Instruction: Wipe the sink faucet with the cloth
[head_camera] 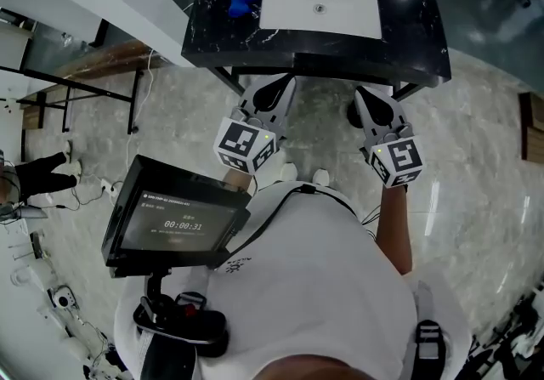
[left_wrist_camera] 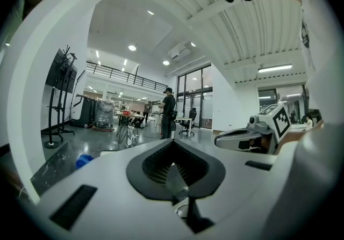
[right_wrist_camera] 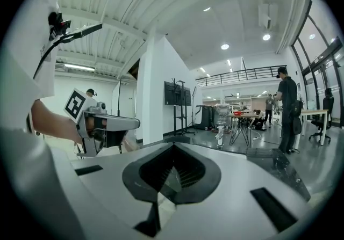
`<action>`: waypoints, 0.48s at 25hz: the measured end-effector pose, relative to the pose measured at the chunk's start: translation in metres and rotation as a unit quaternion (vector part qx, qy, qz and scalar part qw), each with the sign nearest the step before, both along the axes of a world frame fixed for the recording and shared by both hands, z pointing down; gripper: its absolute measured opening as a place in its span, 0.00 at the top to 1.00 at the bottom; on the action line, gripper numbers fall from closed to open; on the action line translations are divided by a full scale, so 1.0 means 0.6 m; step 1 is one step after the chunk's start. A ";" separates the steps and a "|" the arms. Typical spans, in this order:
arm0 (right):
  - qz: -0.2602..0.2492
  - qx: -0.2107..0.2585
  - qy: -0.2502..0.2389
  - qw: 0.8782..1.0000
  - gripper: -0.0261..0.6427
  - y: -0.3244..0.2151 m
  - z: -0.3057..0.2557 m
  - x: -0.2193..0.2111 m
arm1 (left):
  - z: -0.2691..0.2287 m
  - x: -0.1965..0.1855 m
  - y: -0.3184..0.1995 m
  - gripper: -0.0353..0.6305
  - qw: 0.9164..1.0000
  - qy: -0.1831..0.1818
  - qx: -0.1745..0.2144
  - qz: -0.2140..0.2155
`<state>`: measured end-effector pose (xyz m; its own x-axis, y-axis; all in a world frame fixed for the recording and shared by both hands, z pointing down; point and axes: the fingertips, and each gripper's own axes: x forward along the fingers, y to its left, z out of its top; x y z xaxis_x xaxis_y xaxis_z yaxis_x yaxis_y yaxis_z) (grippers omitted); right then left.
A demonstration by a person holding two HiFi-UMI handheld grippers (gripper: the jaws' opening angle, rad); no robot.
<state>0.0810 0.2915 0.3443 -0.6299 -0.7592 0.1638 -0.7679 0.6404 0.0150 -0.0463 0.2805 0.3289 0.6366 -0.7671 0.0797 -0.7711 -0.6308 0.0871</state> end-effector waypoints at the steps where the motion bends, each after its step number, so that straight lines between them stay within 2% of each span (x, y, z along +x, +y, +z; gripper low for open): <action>1: -0.001 0.000 0.000 1.000 0.96 0.005 0.000 0.003 | -0.001 0.002 0.004 0.94 1.000 -0.001 0.001 -0.001; 12: 0.006 0.010 0.001 1.000 0.96 0.042 -0.012 0.027 | -0.017 0.028 0.039 0.94 1.000 -0.003 0.015 0.000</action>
